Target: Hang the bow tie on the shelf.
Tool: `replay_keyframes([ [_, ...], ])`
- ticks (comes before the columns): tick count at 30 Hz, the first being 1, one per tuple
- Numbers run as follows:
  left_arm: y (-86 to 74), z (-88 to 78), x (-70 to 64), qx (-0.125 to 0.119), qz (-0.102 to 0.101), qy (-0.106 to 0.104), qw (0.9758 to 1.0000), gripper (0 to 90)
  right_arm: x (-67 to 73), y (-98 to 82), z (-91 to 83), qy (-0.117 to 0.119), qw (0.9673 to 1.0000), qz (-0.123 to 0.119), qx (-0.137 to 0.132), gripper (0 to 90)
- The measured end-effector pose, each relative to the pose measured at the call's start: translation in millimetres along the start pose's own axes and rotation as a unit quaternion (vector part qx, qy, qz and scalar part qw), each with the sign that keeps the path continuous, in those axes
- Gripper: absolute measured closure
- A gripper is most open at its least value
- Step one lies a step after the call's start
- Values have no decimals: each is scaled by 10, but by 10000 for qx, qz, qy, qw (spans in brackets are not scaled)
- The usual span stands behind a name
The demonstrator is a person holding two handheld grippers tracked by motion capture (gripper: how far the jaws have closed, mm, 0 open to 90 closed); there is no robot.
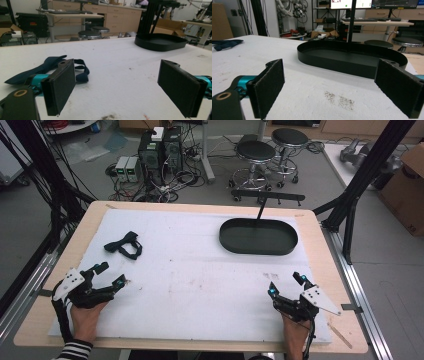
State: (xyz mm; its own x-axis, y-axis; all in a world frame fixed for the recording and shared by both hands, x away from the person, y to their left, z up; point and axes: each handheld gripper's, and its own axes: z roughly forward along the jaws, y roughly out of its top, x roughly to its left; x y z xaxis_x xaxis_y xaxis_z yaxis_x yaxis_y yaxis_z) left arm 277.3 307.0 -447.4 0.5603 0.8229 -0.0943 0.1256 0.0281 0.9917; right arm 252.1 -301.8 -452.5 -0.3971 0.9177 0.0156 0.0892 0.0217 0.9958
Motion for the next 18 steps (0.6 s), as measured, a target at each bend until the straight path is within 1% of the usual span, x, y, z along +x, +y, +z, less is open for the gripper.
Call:
replay_keyframes([
  [1,45,-22,35,-4,3,26,10000,146,-1,1,-2,12,10000,8,-5,82],
  [2,45,-22,35,-4,3,26,10000,145,-2,0,-2,9,10000,5,-8,82],
  [3,105,-38,69,59,14,55,10000,145,-2,0,-2,14,10000,10,-8,83],
  [6,213,-39,114,114,44,99,9999,142,-2,0,-2,5,10000,28,0,82],
  [9,334,-6,147,172,114,165,9997,142,0,1,1,-9,10000,15,16,82],
  [12,452,40,173,258,181,145,9994,142,-1,1,1,-5,10000,20,17,82],
  [14,480,51,177,269,208,160,9993,142,0,2,1,-1,10000,32,15,83],
  [15,566,80,202,345,298,186,9988,143,1,1,0,-10,10000,26,20,82],
  [16,600,92,214,359,321,201,9986,143,2,2,0,-11,10000,22,20,82],
  [17,600,92,214,359,321,201,9986,143,2,2,1,-16,10000,16,19,82],
  [18,660,117,250,398,320,216,9985,143,2,1,1,-19,10000,21,22,83],
])
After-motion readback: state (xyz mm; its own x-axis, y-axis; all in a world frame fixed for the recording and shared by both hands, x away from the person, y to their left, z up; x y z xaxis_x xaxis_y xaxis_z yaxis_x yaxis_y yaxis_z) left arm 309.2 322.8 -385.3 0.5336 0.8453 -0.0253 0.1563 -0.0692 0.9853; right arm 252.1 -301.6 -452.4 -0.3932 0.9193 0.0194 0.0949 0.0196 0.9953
